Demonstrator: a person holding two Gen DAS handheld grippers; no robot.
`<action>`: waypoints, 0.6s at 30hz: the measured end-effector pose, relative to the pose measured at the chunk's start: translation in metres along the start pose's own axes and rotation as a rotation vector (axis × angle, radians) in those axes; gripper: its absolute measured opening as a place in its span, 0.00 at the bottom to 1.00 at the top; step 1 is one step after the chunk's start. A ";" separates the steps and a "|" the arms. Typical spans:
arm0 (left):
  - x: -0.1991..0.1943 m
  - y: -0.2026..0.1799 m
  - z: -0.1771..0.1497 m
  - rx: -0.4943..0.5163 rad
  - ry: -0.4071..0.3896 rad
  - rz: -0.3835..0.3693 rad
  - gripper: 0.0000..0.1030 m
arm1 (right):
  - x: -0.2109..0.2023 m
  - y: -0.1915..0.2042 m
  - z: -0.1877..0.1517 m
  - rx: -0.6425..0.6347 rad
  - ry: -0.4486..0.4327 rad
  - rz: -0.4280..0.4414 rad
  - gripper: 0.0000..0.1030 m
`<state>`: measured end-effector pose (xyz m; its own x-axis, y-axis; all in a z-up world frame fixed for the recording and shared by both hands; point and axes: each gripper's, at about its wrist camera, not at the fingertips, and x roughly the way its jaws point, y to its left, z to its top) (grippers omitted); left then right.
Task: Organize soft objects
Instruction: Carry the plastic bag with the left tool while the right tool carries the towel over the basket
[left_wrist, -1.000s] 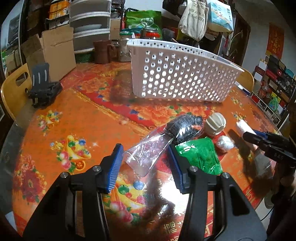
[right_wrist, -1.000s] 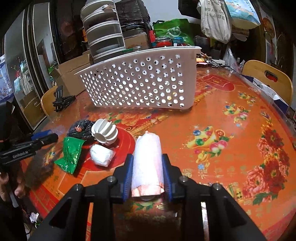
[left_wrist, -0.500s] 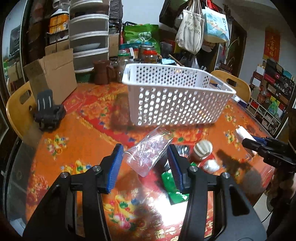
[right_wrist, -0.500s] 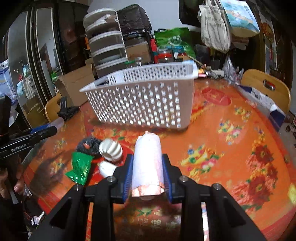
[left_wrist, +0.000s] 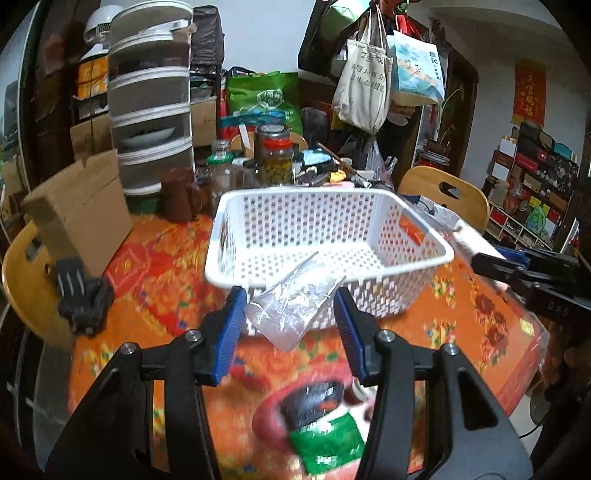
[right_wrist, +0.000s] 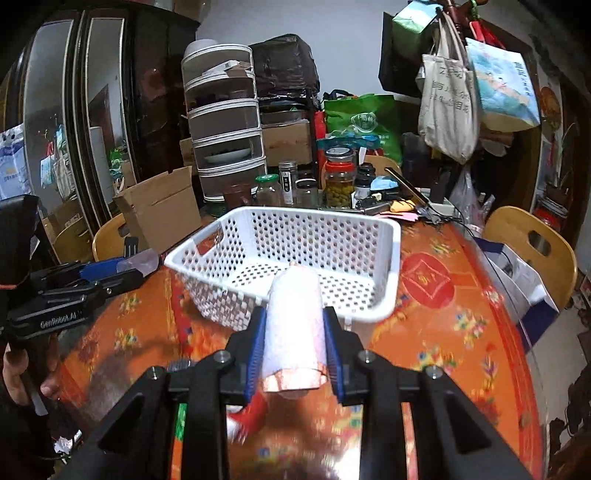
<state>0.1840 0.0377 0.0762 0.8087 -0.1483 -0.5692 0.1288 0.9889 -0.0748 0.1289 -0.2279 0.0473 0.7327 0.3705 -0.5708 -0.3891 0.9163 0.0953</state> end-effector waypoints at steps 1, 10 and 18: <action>0.003 -0.002 0.009 0.001 0.003 -0.001 0.45 | 0.007 -0.001 0.009 -0.007 0.008 -0.013 0.28; 0.098 -0.011 0.080 -0.021 0.183 0.029 0.45 | 0.101 -0.008 0.058 -0.014 0.210 -0.067 0.28; 0.168 -0.001 0.080 -0.033 0.317 0.079 0.45 | 0.153 -0.010 0.058 -0.014 0.304 -0.111 0.28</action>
<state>0.3659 0.0110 0.0460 0.5957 -0.0648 -0.8006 0.0495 0.9978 -0.0439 0.2775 -0.1714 0.0066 0.5715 0.2035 -0.7950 -0.3253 0.9456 0.0082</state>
